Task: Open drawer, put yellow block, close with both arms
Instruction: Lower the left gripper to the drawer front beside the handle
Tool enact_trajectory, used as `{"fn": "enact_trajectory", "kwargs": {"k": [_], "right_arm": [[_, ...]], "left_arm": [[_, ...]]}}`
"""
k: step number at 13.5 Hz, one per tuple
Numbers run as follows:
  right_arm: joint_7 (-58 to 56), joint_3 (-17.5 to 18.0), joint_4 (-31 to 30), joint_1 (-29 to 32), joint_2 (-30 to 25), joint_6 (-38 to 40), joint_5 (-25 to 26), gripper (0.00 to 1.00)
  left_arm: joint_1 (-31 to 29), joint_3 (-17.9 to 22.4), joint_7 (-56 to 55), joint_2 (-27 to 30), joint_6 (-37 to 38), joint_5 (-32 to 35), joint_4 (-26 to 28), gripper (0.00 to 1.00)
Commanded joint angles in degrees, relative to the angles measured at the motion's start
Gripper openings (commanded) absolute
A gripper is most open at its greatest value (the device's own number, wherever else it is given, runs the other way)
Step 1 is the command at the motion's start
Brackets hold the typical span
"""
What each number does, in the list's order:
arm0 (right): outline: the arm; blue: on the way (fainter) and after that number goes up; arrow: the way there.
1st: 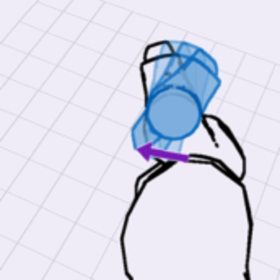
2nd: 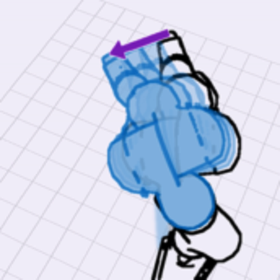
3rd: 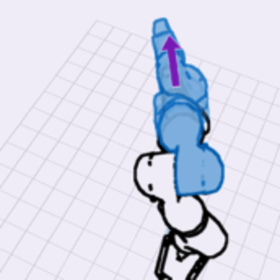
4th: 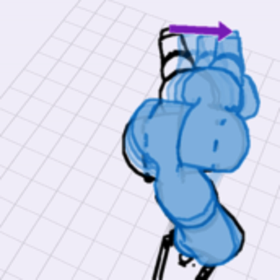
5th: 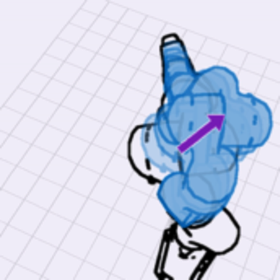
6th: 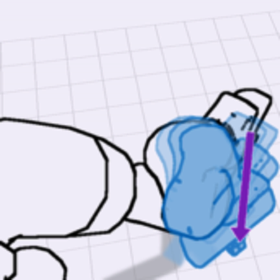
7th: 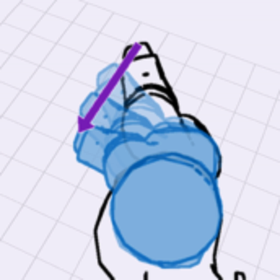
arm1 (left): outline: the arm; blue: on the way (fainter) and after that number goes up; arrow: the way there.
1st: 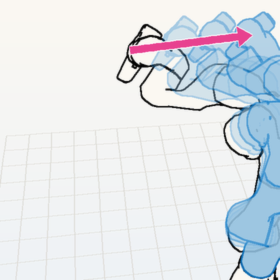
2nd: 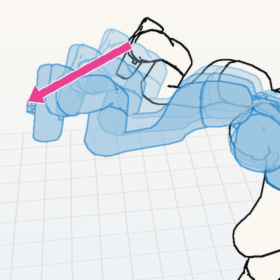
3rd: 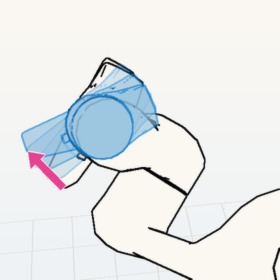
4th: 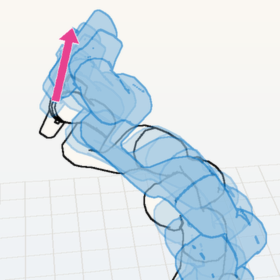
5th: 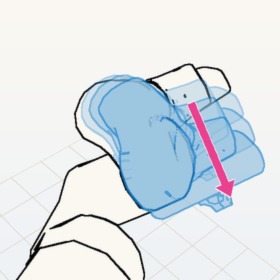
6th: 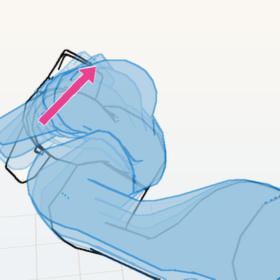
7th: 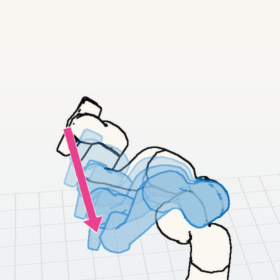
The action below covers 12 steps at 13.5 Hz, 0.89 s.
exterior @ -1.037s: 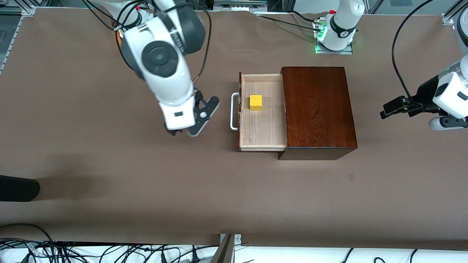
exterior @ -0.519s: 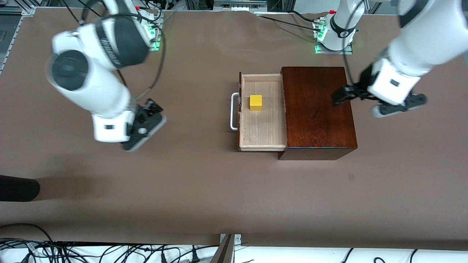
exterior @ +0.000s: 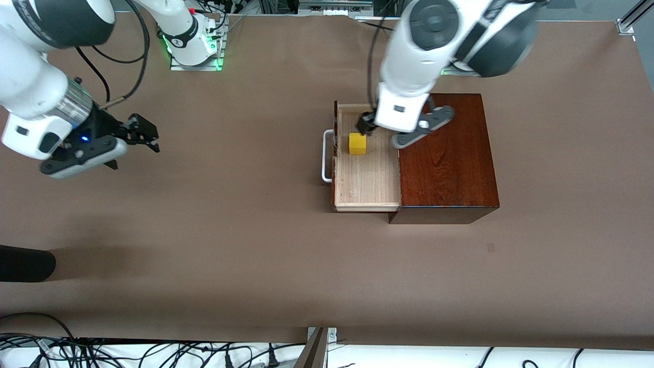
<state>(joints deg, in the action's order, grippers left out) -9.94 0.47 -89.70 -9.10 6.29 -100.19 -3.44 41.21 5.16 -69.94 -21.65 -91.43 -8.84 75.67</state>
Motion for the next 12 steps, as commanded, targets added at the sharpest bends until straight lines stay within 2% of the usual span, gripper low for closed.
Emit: {"fn": "enact_trajectory", "kwargs": {"k": [1, 5, 6, 7, 8, 10, 12], "right_arm": [[8.0, 0.9, -3.5, 4.0, -3.8, 0.1, 0.4, 1.00], [22.6, 0.9, -4.7, 5.8, -5.6, 3.2, 0.9, 1.00], [23.8, 0.9, -5.2, 6.1, -6.2, 3.2, 1.3, 1.00], [24.0, 0.9, -5.7, 7.0, -6.6, 3.2, 1.5, 1.00], [24.1, 0.9, -5.9, 7.5, -6.8, 3.2, 1.6, 1.00], [24.5, 0.9, -7.8, 8.7, -8.1, 3.2, 1.4, 1.00], [24.4, -0.1, -8.3, 9.0, -9.2, 3.2, 1.4, 1.00]], "left_arm": [[3.7, 1.1, -8.2, -10.1, -1.4, -1.2, -10.7, 1.00], [7.5, 0.4, -21.4, -16.7, -10.7, -1.6, -11.3, 0.99], [8.1, -0.3, -23.4, -18.1, -12.9, -1.5, -11.3, 0.94], [8.4, -0.8, -25.0, -19.2, -14.1, -1.5, -11.3, 0.81], [9.0, -1.3, -26.0, -19.9, -15.3, -1.5, -11.3, 0.65], [9.9, -1.6, -26.4, -21.5, -16.3, -1.5, -11.3, 0.14], [10.4, -2.2, -26.9, -23.5, -16.3, -1.6, -11.3, 0.00]]}}
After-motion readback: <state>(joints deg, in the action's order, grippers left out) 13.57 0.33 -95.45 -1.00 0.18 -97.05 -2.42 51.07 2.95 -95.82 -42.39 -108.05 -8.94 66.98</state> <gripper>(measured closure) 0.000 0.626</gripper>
